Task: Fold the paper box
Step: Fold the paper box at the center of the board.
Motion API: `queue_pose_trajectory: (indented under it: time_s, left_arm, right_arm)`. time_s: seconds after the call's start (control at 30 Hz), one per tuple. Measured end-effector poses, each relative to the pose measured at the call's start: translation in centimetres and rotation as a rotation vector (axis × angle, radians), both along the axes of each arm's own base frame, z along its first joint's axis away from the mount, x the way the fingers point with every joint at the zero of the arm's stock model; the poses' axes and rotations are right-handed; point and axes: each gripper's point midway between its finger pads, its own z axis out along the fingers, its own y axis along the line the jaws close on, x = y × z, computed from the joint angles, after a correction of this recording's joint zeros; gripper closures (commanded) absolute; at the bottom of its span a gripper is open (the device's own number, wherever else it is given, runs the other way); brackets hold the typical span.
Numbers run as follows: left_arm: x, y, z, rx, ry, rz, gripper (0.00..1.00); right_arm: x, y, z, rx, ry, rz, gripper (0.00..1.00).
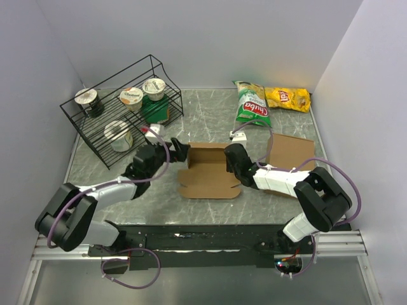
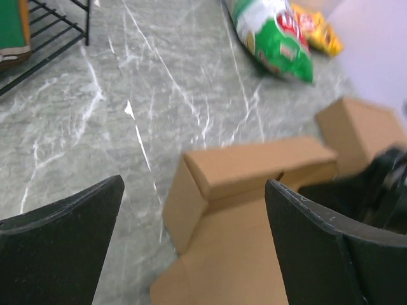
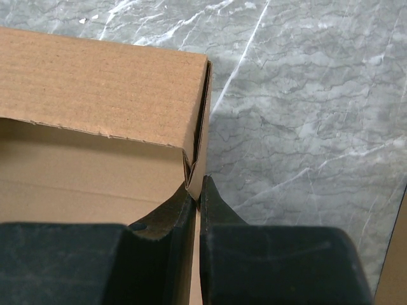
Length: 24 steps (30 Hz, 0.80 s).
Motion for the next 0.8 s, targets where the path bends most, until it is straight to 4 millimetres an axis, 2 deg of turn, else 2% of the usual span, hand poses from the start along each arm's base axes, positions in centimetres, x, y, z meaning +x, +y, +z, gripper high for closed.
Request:
queue_pose_trajectory:
  time_s: [0.13,0.27,0.33,0.4,0.53,0.8]
  left_arm:
    - [1.8,0.8,1.3,-0.095,0.061,0.017,0.02]
    - [3.1,-0.8,1.9,-0.188,0.134,-0.026,0.08]
    - [3.4,-1.5,0.8,-0.215,0.185,-0.049,0.13]
    - [3.3,-2.1,-1.4,-0.233,0.262,-0.069,0.20]
    - [2.8,-2.9,-5.4,-0.255,0.402,-0.089,0.24]
    - [2.6,-3.7,-5.2,-0.338,0.428,-0.121,0.41]
  right_arm:
    - [-0.1,0.1,-0.1,-0.008,-0.013,0.006,1.00]
    - [-0.1,0.3,-0.2,-0.026,-0.032,0.006,1.00]
    - [-0.2,0.3,-0.2,-0.038,-0.042,0.004,1.00]
    - [-0.2,0.4,-0.2,-0.044,-0.048,0.002,1.00]
    - [-0.3,0.5,-0.2,-0.053,-0.054,-0.002,1.00]
    - [-0.3,0.5,-0.3,-0.063,-0.059,-0.008,1.00]
